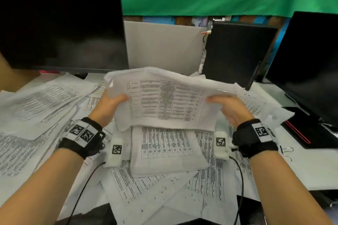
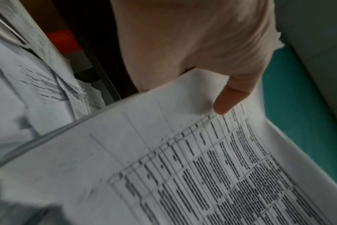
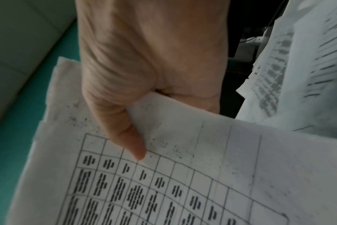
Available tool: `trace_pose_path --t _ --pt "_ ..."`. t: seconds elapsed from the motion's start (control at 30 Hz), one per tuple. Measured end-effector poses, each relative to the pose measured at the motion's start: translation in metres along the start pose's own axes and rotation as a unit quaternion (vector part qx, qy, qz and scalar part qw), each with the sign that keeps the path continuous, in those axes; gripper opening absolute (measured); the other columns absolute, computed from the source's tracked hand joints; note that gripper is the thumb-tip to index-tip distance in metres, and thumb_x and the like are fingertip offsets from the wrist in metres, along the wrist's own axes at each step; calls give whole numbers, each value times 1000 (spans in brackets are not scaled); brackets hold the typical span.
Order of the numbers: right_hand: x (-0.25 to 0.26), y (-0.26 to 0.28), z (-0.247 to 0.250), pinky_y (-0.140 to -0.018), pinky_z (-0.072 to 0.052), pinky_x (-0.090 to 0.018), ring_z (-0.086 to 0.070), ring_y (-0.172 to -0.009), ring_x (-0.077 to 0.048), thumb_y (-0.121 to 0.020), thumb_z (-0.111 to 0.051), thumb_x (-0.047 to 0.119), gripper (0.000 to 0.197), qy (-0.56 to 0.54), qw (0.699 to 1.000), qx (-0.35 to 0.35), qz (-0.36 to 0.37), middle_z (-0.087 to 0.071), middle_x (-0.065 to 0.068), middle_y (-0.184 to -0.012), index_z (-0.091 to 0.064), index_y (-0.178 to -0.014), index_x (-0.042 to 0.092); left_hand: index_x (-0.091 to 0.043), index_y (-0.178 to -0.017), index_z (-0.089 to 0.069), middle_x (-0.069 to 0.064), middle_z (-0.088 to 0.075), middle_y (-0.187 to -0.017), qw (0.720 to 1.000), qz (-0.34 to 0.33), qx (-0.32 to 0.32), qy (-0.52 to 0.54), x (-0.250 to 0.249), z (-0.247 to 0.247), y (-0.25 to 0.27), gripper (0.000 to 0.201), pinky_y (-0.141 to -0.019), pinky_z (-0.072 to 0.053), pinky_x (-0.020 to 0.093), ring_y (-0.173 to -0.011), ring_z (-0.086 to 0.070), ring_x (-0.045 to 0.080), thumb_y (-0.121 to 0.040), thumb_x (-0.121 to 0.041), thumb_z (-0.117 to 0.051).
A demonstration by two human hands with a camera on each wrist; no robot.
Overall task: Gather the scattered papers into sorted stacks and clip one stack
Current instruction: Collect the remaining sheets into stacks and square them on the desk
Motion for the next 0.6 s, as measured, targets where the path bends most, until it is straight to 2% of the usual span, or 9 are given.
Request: trace_pose_path --t 0.07,0.13,0.2,0.27,0.37,0.47,0.5,0.53,0.6 --pt "-4 -5 3 -91 -53 -36 -69 -99 -25 -81 -62 -12 27 -22 1000 6 -5 -74 -11 -105 -72 -96 9 -18 -105 -58 3 -64 -108 1000 -1 -8 25 2 6 -4 31 -86 -50 33 -104 -60 22 -76 -7 -58" --pt "-27 -7 4 -93 -48 -43 -64 -99 -31 -77 -60 -13 28 -21 999 9 -39 -71 -12 -101 -69 -96 6 -18 -103 -57 2 -63 -104 999 42 17 -27 14 9 0 21 -80 -48 31 -106 -58 27 -87 -3 -56" --pt "-50 -7 5 -90 -47 -44 -63 -99 -32 -67 -70 -4 31 -5 997 16 -69 -73 -7 -93 -70 -96 8 -16 -107 -60 2 -65 -105 989 80 52 -115 30 10 3 20 -78 -47 28 -107 -59 27 -91 -6 -54" --pt "-51 -7 4 -90 -50 -42 -64 -104 -32 -63 -83 9 41 -15 998 3 -57 -74 -3 -98 -70 -102 12 -18 -112 -62 -1 -68 -106 986 69 43 -149 27 10 5 23 -82 -49 29 -101 -63 17 -90 -15 -59" --pt "-37 -10 -3 -90 -52 -36 -66 -106 -19 -79 -76 20 42 -40 997 -61 -32 -72 1 -112 -63 -118 17 -22 -109 -61 0 -73 -104 998 41 1 -41 12 9 2 22 -83 -56 35 -97 -69 18 -88 -24 -59" --pt "-45 -13 -10 -100 -48 -44 -57 -120 -23 -71 -85 34 84 -70 983 -155 -70 -59 -1 -129 -43 -141 16 -19 -109 -62 1 -73 -105 994 66 -79 49 19 12 0 17 -81 -57 39 -96 -70 22 -95 -23 -54" --pt "-52 -11 -20 -99 -46 -44 -55 -121 -24 -69 -87 37 84 -96 980 -145 -100 -61 0 -124 -46 -139 15 -15 -114 -62 5 -71 -111 989 77 -101 77 26 11 0 21 -85 -54 43 -99 -69 24 -96 -22 -53" --pt "-55 -6 -39 -95 -47 -43 -57 -116 -23 -75 -83 37 67 -141 976 -102 -134 -64 0 -115 -54 -131 15 -12 -119 -60 8 -69 -116 985 83 -114 100 33 8 3 25 -89 -52 46 -103 -67 26 -97 -21 -52" --pt "-57 6 -89 -92 -52 -43 -63 -107 -26 -87 -72 27 41 -220 955 33 -197 -66 -11 -118 -60 -124 13 -13 -122 -58 8 -67 -120 979 83 -125 137 46 -4 10 26 -92 -50 48 -108 -65 26 -98 -18 -49"
Point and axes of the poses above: each hand's wrist, its own y-axis away from the middle knuckle, its own z-axis out of the back of the hand, x = y × z, the point moved 6 cm from there along -y, towards the middle knuckle
